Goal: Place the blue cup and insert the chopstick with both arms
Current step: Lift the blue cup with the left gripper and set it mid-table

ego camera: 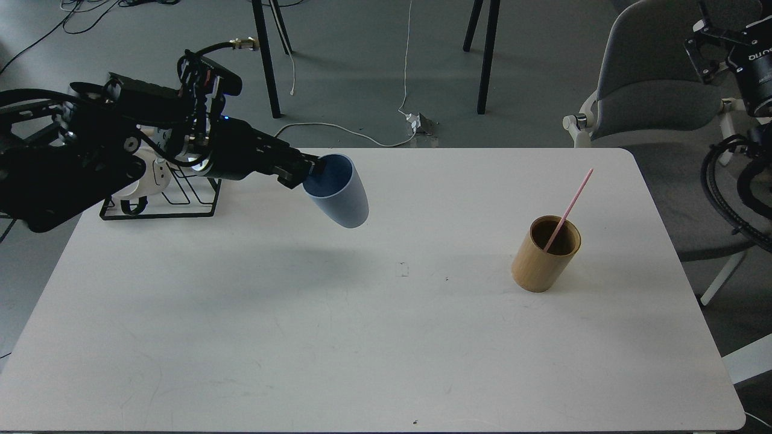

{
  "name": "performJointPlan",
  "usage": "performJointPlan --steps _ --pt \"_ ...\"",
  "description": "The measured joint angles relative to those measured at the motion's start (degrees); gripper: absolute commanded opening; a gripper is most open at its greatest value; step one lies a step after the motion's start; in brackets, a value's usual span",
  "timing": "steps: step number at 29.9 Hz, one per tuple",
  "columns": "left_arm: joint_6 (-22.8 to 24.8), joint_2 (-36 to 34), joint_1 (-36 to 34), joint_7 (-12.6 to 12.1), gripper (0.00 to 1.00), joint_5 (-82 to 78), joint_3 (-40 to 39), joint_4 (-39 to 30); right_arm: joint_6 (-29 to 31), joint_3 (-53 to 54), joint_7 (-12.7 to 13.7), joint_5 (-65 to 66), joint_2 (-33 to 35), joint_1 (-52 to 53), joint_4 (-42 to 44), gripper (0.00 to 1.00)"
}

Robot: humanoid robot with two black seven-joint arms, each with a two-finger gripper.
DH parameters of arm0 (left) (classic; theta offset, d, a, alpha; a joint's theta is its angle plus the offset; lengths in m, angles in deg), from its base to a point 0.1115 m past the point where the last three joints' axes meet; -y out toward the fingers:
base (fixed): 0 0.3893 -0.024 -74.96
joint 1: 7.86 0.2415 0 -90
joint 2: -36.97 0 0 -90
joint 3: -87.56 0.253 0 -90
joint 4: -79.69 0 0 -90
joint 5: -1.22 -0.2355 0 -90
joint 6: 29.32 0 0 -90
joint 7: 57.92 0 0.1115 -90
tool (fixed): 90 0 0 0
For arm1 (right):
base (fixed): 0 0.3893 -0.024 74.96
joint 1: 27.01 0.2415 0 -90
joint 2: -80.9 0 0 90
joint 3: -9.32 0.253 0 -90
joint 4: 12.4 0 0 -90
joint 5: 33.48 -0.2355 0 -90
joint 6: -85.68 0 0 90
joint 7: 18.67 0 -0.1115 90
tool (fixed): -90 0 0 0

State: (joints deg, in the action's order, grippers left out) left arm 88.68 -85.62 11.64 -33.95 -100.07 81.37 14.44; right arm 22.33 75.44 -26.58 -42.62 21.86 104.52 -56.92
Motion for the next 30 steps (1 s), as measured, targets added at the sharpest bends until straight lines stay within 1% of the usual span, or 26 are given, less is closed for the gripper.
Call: performJointPlan --steps 4,7,10,14,20,25,27,30 --pt "0.0 9.9 0.7 -0.3 0.04 -6.4 0.5 0.8 -0.2 -0.1 0.0 0.0 0.0 0.1 0.0 0.99" --pt "0.0 15.0 1.3 -0.7 0.04 -8.3 3.1 2.4 -0.3 0.3 0.0 0.0 0.0 0.1 -0.1 0.99" --pt "0.0 19.0 2.2 -1.5 0.04 -9.8 5.2 6.4 -0.4 0.6 0.0 0.0 0.6 0.0 -0.2 0.99" --pt "0.0 24.2 3.0 -2.2 0.05 -12.0 5.8 12.6 -0.5 0.7 0.0 0.0 1.3 -0.4 -0.4 0.99" --pt "0.0 25.9 5.0 -2.4 0.06 -14.1 5.8 14.7 -0.5 0.9 -0.2 -0.1 1.4 -0.9 -0.4 0.99" --pt "0.0 26.0 6.3 -3.4 0.08 -14.6 5.7 16.0 -0.5 0.9 -0.2 -0.1 1.4 -1.1 -0.4 0.99" --pt "0.0 26.0 6.4 -3.6 0.12 -14.8 5.7 16.1 -0.4 0.8 -0.2 -0.1 1.4 -1.1 -0.4 0.99" --pt "0.0 26.0 6.4 -3.7 0.22 -14.9 5.5 16.2 -0.4 0.8 -0.2 -0.1 1.4 -1.2 -0.4 0.99"
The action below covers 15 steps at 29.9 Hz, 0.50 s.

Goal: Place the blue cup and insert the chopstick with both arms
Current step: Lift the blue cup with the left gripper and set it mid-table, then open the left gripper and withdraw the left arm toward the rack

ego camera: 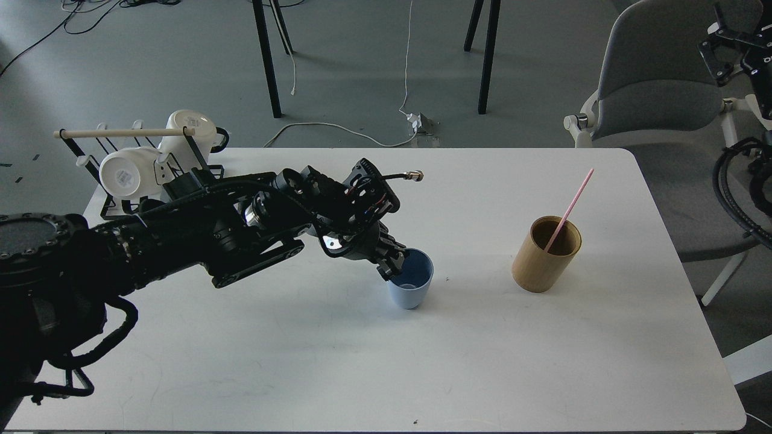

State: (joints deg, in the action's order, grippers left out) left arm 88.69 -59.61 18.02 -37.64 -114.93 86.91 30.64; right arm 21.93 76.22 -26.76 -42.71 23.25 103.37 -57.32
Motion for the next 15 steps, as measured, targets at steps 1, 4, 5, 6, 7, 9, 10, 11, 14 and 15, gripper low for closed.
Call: performJointPlan --steps 1,4,5,6,7,9,10,11,14,15 --pt "0.0 0.0 0.0 -0.1 0.26 0.0 -0.1 0.0 0.0 0.0 0.0 0.0 0.0 0.0 0.0 0.99" --pt "0.0 -0.3 -0.5 -0.5 0.44 0.4 -0.3 -0.3 0.0 0.0 0.0 0.0 0.0 0.0 0.0 0.99" --pt "0.0 -0.4 -0.6 -0.6 0.48 0.5 -0.4 -0.5 0.1 0.0 0.0 0.0 0.1 0.0 0.0 0.99" --pt "0.0 -0.6 -0.6 -0.6 0.51 0.7 -0.7 -0.8 0.1 0.0 0.0 0.0 0.2 0.0 0.1 0.99" --pt "0.0 -0.8 -0.7 -0.5 0.57 1.1 -1.1 -1.1 0.3 0.0 0.0 0.0 0.4 0.0 0.1 0.99" --pt "0.0 -1.1 -0.9 -0.4 0.68 3.3 -3.0 -1.5 0.4 -0.2 0.0 0.0 1.1 -0.1 -0.1 0.99" --pt "0.0 -1.2 -0.9 -0.4 0.74 5.2 -4.3 -1.6 0.5 -0.5 0.1 0.1 1.5 -0.2 -0.5 0.99" --pt "0.0 -1.4 -0.9 -0.4 0.80 8.0 -6.3 -1.6 0.5 -0.8 0.1 0.4 2.0 -0.5 -1.3 0.99" --pt "0.0 -3.5 -0.7 -0.4 0.88 19.1 -12.1 -1.4 0.3 -2.2 0.2 1.5 5.1 -1.5 -4.6 0.99" --pt "0.0 -4.6 -0.5 -0.4 0.93 23.7 -13.9 -1.2 0.2 -2.8 0.2 2.1 6.5 -1.7 -5.5 0.99"
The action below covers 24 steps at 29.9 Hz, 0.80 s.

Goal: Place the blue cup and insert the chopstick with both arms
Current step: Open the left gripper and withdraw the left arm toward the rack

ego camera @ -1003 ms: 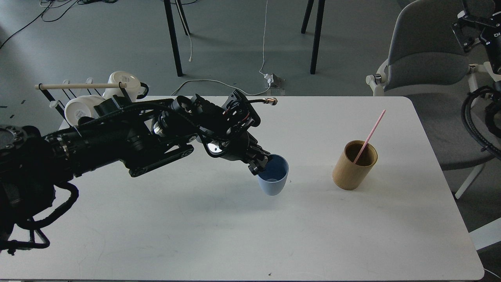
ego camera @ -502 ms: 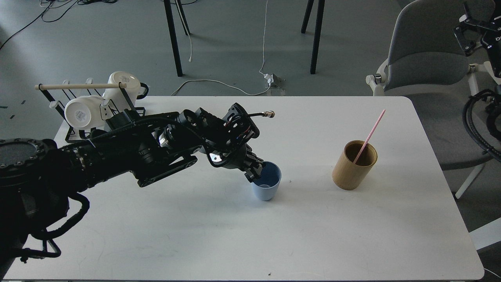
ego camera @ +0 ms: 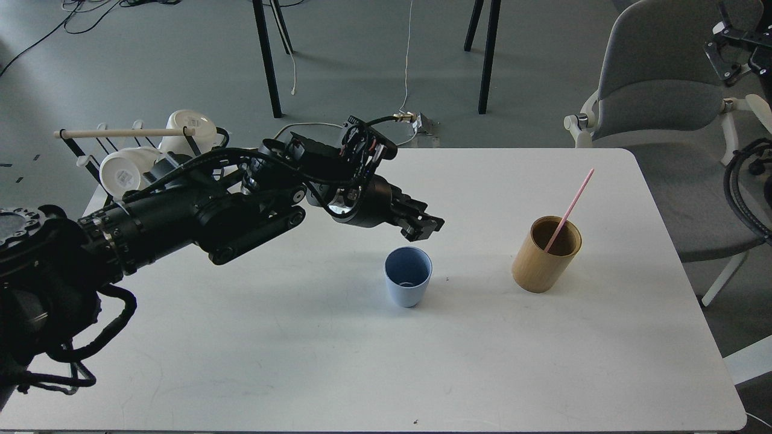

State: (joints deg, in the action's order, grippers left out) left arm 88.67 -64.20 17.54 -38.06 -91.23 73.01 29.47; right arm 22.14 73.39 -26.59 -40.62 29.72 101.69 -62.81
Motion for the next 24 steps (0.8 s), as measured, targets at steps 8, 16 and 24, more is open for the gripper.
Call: performJointPlan --steps 8,16,24 --pt "0.0 -5.5 1.8 0.2 0.99 38.9 -6.9 3.2 0.2 -6.2 0.3 7.2 10.0 -0.2 -7.0 0.99" --pt "0.0 -6.0 3.1 0.7 0.99 70.2 -16.0 11.1 -3.5 -9.9 0.6 25.5 16.1 0.1 -16.2 0.99" --pt "0.0 -5.9 3.5 0.0 0.99 88.8 -18.1 23.8 -6.2 -10.3 3.5 52.7 16.4 0.2 -24.4 0.99"
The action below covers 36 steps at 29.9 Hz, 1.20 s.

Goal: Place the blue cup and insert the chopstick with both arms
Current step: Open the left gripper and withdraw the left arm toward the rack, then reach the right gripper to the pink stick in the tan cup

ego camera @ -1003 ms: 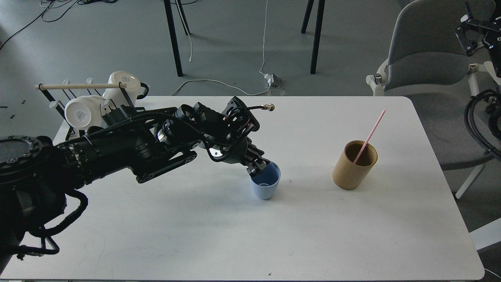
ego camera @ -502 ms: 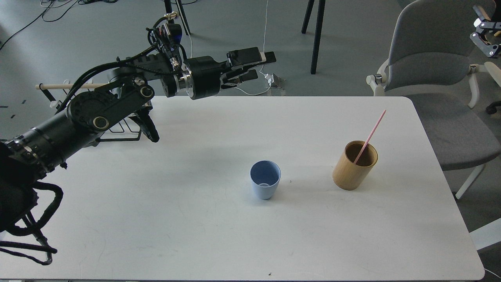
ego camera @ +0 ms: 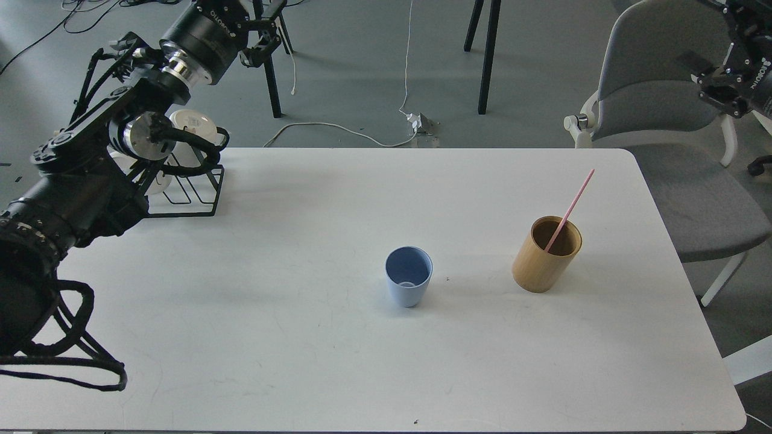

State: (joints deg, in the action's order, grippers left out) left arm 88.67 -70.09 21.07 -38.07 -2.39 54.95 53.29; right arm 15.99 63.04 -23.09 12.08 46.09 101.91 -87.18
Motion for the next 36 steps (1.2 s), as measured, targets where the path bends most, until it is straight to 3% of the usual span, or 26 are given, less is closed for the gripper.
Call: performJointPlan --steps 4,8,20,23,25,31,36 --pt "0.0 0.0 0.1 -0.1 0.99 1.7 0.0 4.8 -0.1 -0.7 2.1 10.2 -0.5 -0.3 -2.8 0.99" --pt "0.0 0.0 0.8 0.4 0.99 3.6 -0.4 5.9 -1.1 -5.3 2.3 20.1 -1.2 -0.3 -3.9 0.97" --pt "0.0 0.4 5.1 0.6 0.99 12.0 -1.2 6.0 -12.9 -24.8 2.0 36.8 -3.4 -0.9 -3.4 0.80" --pt "0.0 0.0 5.1 0.5 0.99 12.0 -1.2 6.1 -13.2 -25.2 2.0 38.3 -5.1 -1.5 -2.1 0.69" --pt "0.0 -0.1 5.1 0.4 0.99 12.0 -1.2 6.1 -13.2 -25.3 2.0 38.5 -7.3 -1.8 0.0 0.50" --pt "0.0 -0.4 5.1 0.4 0.99 12.1 -1.2 6.2 -13.2 -25.4 2.4 39.6 -15.1 -1.9 5.9 0.25" --pt "0.0 -0.5 5.5 0.5 0.99 12.2 -1.2 6.6 -13.1 -25.4 2.6 41.2 -16.7 -1.7 6.6 0.04"
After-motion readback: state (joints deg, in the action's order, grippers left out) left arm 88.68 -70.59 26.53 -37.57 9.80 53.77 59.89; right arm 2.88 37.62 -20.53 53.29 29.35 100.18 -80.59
